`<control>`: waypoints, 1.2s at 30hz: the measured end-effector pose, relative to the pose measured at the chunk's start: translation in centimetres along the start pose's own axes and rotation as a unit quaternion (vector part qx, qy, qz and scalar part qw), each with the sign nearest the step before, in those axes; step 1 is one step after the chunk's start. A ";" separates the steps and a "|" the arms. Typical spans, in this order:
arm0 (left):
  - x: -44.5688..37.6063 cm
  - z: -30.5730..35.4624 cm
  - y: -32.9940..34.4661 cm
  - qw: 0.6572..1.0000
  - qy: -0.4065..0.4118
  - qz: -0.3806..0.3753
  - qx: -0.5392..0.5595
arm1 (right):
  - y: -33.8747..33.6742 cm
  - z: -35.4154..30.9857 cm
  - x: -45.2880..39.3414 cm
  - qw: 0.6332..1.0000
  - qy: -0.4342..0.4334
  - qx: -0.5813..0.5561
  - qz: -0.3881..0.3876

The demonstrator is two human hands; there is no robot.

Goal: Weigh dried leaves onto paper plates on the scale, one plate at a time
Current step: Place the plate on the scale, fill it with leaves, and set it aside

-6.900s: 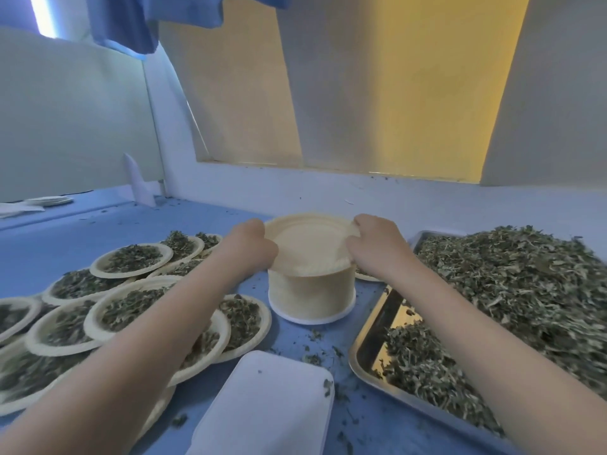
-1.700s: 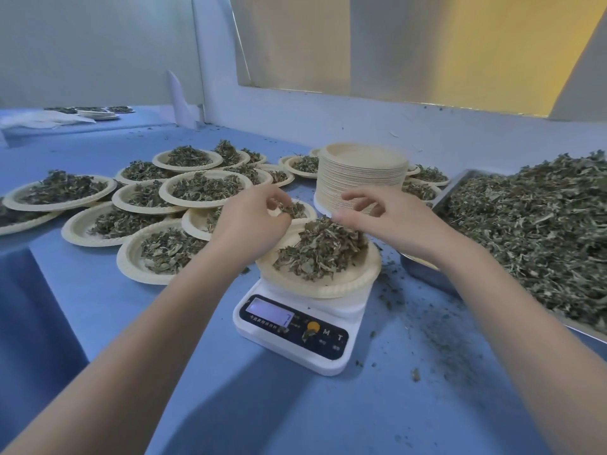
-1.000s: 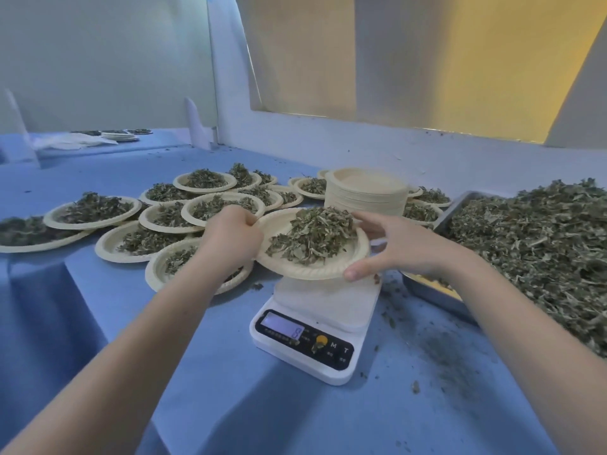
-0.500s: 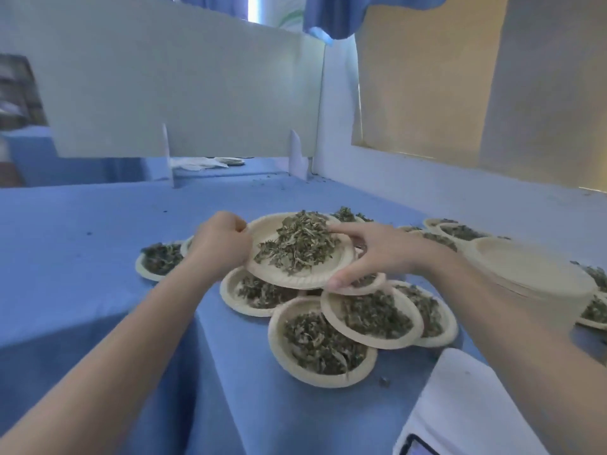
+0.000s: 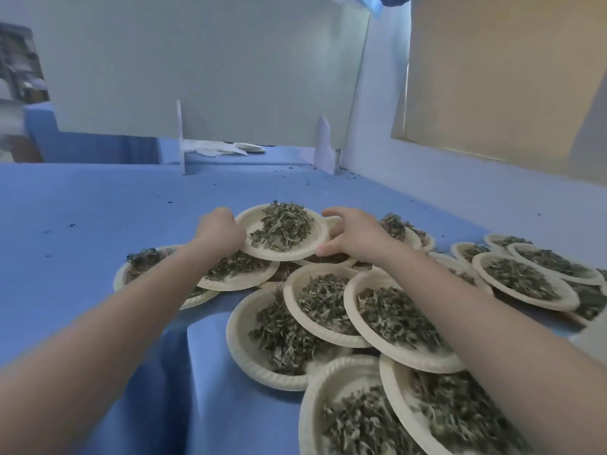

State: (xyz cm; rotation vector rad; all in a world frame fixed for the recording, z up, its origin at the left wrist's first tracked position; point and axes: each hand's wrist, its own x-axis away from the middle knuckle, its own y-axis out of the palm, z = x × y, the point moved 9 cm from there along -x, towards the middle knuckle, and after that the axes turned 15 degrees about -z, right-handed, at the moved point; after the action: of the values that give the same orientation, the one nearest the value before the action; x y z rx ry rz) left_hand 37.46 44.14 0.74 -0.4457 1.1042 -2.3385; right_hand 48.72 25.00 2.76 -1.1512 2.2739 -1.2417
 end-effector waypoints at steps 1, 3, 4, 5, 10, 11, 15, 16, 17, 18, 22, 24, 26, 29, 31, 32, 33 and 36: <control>-0.5 -0.3 0.6 1.000 -0.005 -0.003 -0.007 | 0.6 0.4 -0.7 1.000 0.008 0.011 -0.002; -1.2 -0.7 1.5 1.000 -0.009 -0.008 -0.027 | 1.5 0.9 -1.6 0.999 0.022 0.038 -0.011; -1.4 -0.8 1.7 0.999 -0.009 -0.011 -0.037 | 1.8 1.1 -1.9 0.998 0.026 0.047 -0.016; -1.5 -0.8 1.9 0.999 -0.007 -0.012 -0.043 | 2.1 1.3 -2.0 0.998 0.028 0.051 -0.019; -1.8 -0.2 1.8 0.997 -0.003 -0.027 -0.069 | 2.2 1.7 -2.3 0.998 0.037 0.056 -0.017; -1.6 0.0 1.7 0.997 -0.010 -0.031 -0.077 | 2.2 1.7 -2.3 0.997 0.038 0.061 -0.019; -0.4 0.7 1.2 0.997 -0.004 -0.036 -0.072 | 1.8 0.8 -0.9 0.995 0.036 0.088 -0.015; 0.1 1.3 1.0 0.997 0.009 -0.033 -0.069 | 1.5 0.5 -0.3 0.995 0.034 0.091 -0.013; 0.7 2.0 0.9 0.997 0.021 -0.031 -0.067 | 1.1 0.1 0.4 0.996 0.031 0.088 -0.011; 1.5 3.0 1.0 0.997 0.035 -0.034 -0.064 | 0.7 -0.3 1.3 0.996 0.028 0.082 -0.008; 6.2 8.7 2.6 0.992 0.100 -0.065 -0.049 | -1.8 -1.8 5.8 0.997 0.016 0.076 0.009; 9.0 12.2 3.5 0.986 0.139 -0.076 -0.047 | -3.3 -2.2 8.6 0.997 0.010 0.074 0.020; 11.5 15.8 4.9 0.979 0.178 -0.089 -0.053 | -5.0 -2.1 11.8 0.997 0.011 0.070 0.034; 14.9 21.5 7.4 0.967 0.225 -0.104 -0.064 | -7.8 -0.6 16.8 0.995 0.017 0.083 0.060; 17.0 25.2 9.5 0.958 0.254 -0.112 -0.079 | -9.7 1.5 20.1 0.993 0.033 0.086 0.072; 18.0 27.0 10.6 0.954 0.264 -0.116 -0.079 | -10.7 2.8 21.8 0.992 0.045 0.092 0.079; 19.0 28.7 11.8 0.951 0.273 -0.124 -0.076 | -11.7 4.2 23.6 0.990 0.059 0.098 0.086; 21.5 33.7 15.9 0.938 0.299 -0.161 -0.071 | -14.7 9.2 28.8 0.983 0.107 0.092 0.114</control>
State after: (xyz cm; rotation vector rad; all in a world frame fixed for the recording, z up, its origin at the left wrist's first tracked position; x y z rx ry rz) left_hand 41.37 2.42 10.56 0.0623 1.5799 -2.7885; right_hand 43.35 -6.76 12.40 -0.7005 2.3019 -1.5041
